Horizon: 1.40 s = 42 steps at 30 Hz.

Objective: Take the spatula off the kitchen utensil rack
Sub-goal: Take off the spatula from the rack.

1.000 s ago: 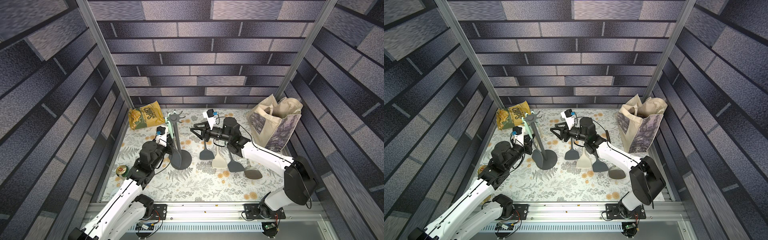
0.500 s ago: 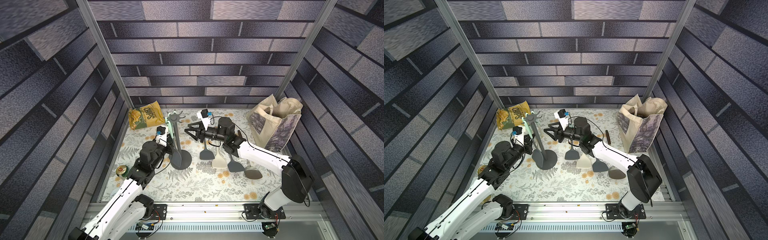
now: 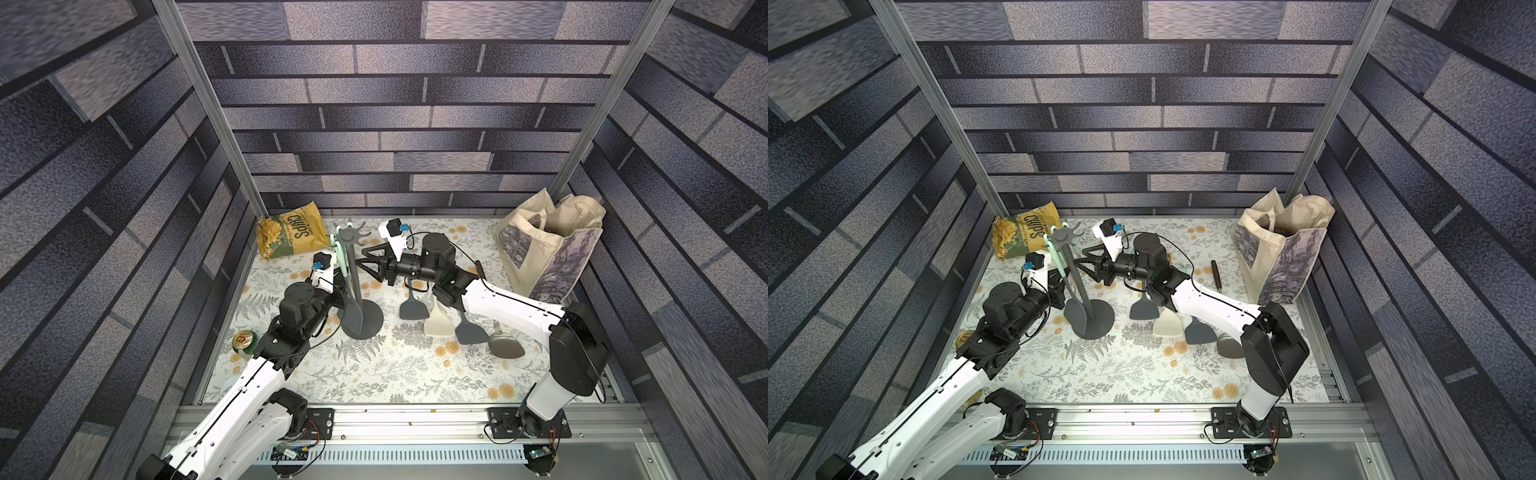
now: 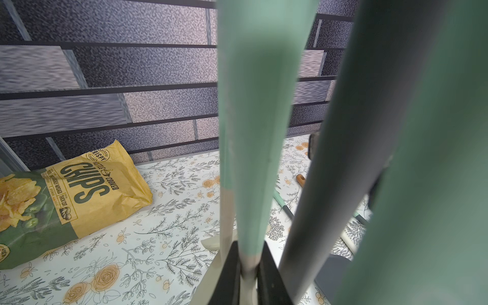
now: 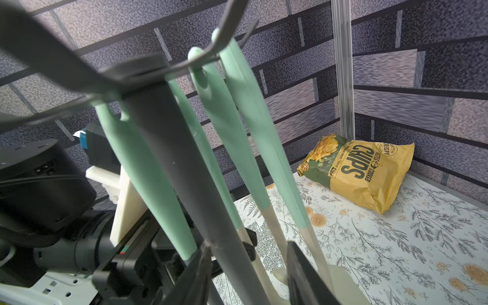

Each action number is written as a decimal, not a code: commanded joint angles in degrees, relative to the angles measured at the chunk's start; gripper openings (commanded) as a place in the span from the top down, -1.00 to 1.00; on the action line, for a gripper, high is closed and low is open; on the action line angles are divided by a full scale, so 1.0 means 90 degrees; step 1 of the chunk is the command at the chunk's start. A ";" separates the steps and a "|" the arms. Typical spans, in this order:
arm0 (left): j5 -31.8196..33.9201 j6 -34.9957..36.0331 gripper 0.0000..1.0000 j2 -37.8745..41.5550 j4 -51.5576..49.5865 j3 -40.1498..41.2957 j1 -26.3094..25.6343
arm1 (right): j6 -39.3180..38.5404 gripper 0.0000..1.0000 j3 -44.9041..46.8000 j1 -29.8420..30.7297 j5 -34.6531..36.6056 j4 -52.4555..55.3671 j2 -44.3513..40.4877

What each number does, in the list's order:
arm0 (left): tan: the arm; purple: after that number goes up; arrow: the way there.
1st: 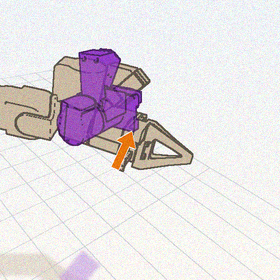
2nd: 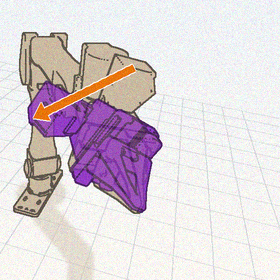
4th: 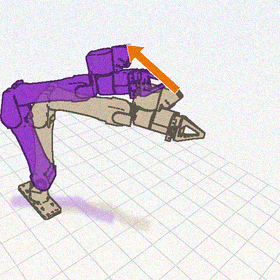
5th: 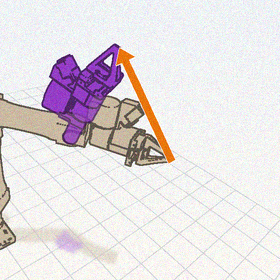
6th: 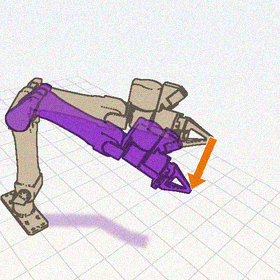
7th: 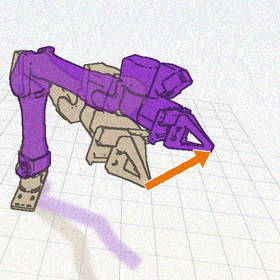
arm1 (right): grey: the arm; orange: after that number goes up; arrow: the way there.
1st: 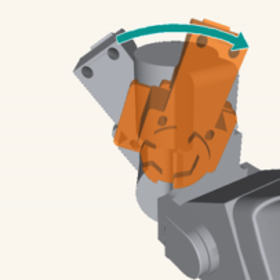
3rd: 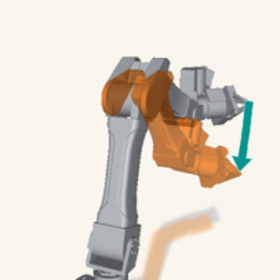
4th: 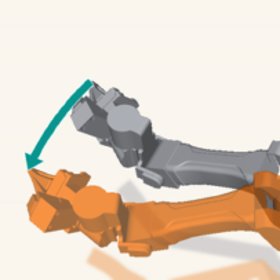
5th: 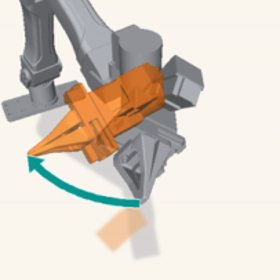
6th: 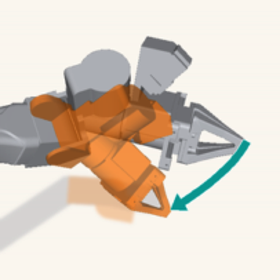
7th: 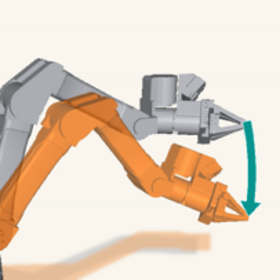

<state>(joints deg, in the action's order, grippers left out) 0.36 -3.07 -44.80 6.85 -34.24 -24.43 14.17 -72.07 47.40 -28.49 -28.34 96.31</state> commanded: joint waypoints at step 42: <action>0.0840 -0.0076 0.76 0.0985 -0.0137 0.0269 -0.0040 | -0.0801 0.65 -0.0094 0.0260 0.0392 0.0483 0.0031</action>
<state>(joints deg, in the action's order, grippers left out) 4.80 -3.44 -37.80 3.33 -32.36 -24.77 5.45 -74.08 49.52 -26.87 -26.65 97.91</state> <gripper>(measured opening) 0.134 0.245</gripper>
